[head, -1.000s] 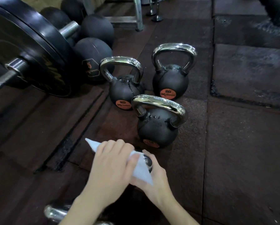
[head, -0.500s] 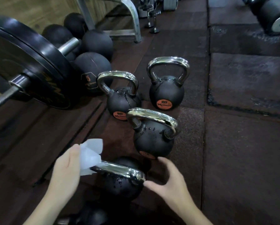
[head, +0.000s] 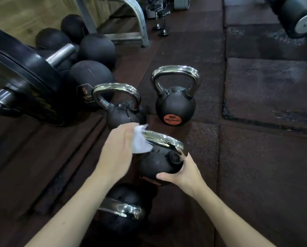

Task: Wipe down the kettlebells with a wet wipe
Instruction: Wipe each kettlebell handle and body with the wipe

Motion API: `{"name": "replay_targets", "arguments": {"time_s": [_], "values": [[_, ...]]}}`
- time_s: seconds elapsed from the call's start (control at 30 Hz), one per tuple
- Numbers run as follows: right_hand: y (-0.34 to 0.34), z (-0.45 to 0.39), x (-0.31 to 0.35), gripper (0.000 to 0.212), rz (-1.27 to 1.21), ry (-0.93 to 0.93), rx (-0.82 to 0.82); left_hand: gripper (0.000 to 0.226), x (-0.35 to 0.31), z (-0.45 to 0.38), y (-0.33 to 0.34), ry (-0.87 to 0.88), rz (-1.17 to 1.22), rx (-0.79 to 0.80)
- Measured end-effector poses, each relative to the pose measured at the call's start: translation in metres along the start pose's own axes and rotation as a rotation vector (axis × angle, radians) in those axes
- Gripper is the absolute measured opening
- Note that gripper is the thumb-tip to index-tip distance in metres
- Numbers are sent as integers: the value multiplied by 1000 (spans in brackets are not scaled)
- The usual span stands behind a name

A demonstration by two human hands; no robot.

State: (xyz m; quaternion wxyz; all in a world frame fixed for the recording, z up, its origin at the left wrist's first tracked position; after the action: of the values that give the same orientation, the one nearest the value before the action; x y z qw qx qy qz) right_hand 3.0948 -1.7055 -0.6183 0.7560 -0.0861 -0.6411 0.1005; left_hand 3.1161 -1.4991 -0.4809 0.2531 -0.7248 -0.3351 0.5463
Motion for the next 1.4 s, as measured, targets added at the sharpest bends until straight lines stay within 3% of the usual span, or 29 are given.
{"name": "replay_targets", "arguments": {"time_s": [0.07, 0.2, 0.33, 0.47, 0.5, 0.57, 0.6, 0.67, 0.7, 0.77, 0.87, 0.9, 0.97, 1.07, 1.1, 1.2, 1.23, 1.4], "values": [[3, 0, -7, 112, -43, 14, -13, 44, -5, -9, 21, 59, -12, 50], [4, -4, -15, 126, -38, 44, 11, 29, -7, -20, 37, 122, -227, -24], [5, -4, -15, 129, -57, 44, 37, 22, -45, -20, 55, 351, -624, -34], [3, -2, -11, 54, -40, 45, 79, 29, -84, -2, 95, 479, -681, 38], [4, -3, -9, 43, -51, 52, 122, 30, -85, 1, 101, 497, -682, 48], [1, 1, -3, 9, -134, 22, 73, 33, -76, -3, 98, 517, -641, 30], [1, 3, -5, 24, -162, 33, 51, 35, -71, -8, 90, 502, -587, 27], [0, 5, -9, 96, -44, -26, 156, 37, -57, -19, 71, 463, -518, 4], [3, 1, -12, 120, -87, 43, 116, 36, -48, -22, 61, 450, -508, 10], [4, -1, -10, 135, -69, 39, 74, 28, -23, -30, 43, 347, -462, 1], [5, -3, -13, 136, -75, 2, 61, 38, 24, -39, 32, -70, -150, 14], [4, -4, -15, 136, -80, 4, 58, 41, 32, -38, 33, -88, -157, 32], [3, -5, -14, 136, -68, 7, 49, 47, 28, -37, 33, 109, -332, 28], [5, -5, -16, 135, -38, 27, 58, 15, -18, -35, 40, 339, -635, 55], [5, -6, -18, 129, -2, 29, 48, 20, -36, -31, 50, 377, -694, 53], [7, -7, -18, 69, 12, -23, 27, 22, -78, -11, 84, 409, -661, 82], [8, -8, -17, 58, 25, -22, 30, 21, -84, -5, 93, 434, -629, 71], [5, -8, -26, 83, -40, 28, 31, 34, -62, -16, 73, 432, -438, -37]]}}
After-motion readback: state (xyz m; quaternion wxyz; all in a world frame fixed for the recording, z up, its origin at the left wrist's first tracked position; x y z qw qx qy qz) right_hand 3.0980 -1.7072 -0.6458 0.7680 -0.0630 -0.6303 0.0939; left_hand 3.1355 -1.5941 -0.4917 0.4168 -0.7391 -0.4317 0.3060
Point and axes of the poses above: each hand's wrist, its own z-axis away from the middle knuckle, its own y-axis out of the palm, x = y × z, the point moved 2 cm from there along -z, towards the middle knuckle, and after that the axes turned 2 degrees about -x, right-handed, at the moved point
